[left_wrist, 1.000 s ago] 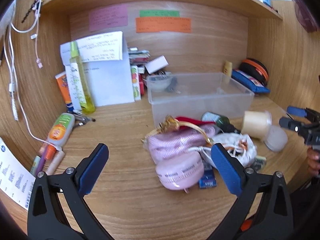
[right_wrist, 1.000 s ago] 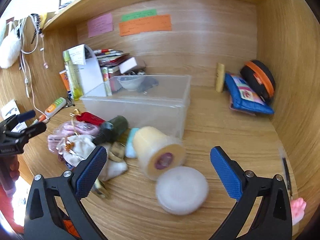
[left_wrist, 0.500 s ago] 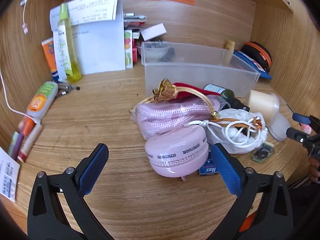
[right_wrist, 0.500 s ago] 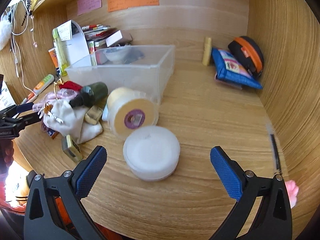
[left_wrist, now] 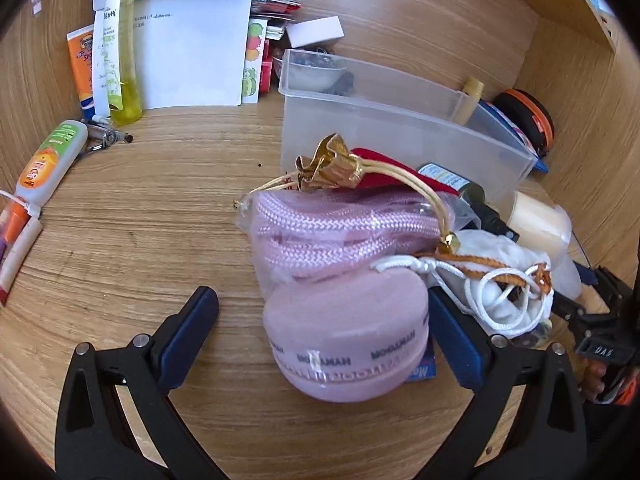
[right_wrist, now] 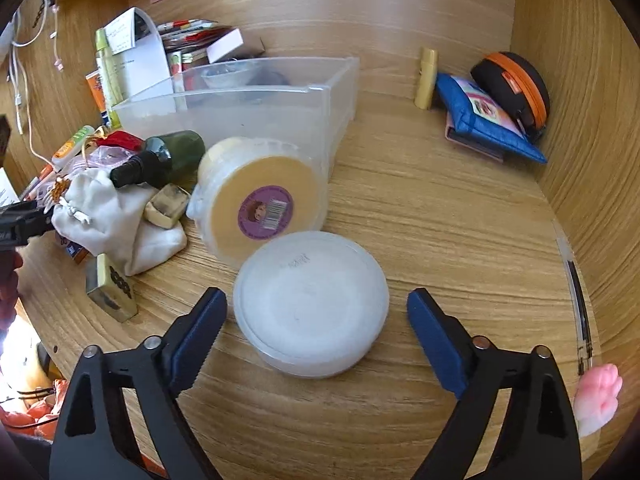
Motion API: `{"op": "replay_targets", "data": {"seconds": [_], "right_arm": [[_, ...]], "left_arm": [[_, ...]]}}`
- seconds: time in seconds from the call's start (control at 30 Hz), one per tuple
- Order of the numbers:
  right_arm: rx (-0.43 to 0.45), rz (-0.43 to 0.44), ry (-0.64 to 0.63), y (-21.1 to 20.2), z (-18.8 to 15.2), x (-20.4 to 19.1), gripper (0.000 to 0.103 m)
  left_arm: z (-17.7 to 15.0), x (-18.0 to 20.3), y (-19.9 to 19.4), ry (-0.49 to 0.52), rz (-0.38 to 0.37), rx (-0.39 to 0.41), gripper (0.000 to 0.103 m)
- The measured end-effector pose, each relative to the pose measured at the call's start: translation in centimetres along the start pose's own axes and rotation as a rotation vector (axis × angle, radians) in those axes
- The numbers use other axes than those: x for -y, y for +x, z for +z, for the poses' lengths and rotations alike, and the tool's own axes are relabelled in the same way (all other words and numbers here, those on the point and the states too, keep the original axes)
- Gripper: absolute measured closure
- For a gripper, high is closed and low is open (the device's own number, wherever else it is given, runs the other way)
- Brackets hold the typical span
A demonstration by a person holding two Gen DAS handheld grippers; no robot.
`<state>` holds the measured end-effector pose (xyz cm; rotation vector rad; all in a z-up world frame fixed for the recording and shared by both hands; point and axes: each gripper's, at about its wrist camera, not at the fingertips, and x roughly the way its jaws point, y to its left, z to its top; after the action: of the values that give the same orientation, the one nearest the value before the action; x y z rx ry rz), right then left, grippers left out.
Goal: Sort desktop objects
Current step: 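Grasp the pink round compact with the left tool while the right tool grasps the white round container, then carry both into the clear plastic box and open both tools to release them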
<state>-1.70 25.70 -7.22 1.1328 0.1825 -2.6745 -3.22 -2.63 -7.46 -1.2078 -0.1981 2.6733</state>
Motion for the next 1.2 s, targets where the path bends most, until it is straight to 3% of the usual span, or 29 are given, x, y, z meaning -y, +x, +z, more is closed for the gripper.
{"op": "replay_targets", "data": {"seconds": [0.13, 0.3, 0.37, 0.47, 0.57, 0.83, 1.2], "right_arm": [[-0.005, 0.026, -0.004, 0.1, 0.1, -0.2, 0.030], [-0.003, 0.025, -0.004, 0.0, 0.2, 0.0, 0.040], [-0.004, 0.026, -0.006, -0.1, 0.2, 0.0, 0.040], [-0.002, 0.029, -0.012, -0.1, 0.1, -0.2, 0.041], [-0.001, 0.032, -0.013, -0.2, 0.0, -0.2, 0.041], [0.018, 0.062, -0.015, -1.0, -0.3, -0.9, 0.041], [0.067, 0.074, -0.035, -3.0, 0.4, -2.0, 0.041]], "left_arm": [[0.1, 0.1, 0.1, -0.007, 0.001, -0.001, 0.002], [0.4, 0.4, 0.0, 0.006, -0.019, -0.007, 0.015], [0.4, 0.5, 0.1, 0.007, -0.018, -0.006, 0.017], [0.5, 0.5, 0.1, 0.010, -0.024, -0.002, 0.032], [0.5, 0.5, 0.3, 0.024, -0.002, 0.019, 0.039], [0.0, 0.1, -0.1, 0.022, 0.037, 0.045, 0.039], [-1.1, 0.4, -4.1, 0.053, 0.002, 0.112, 0.039]]}}
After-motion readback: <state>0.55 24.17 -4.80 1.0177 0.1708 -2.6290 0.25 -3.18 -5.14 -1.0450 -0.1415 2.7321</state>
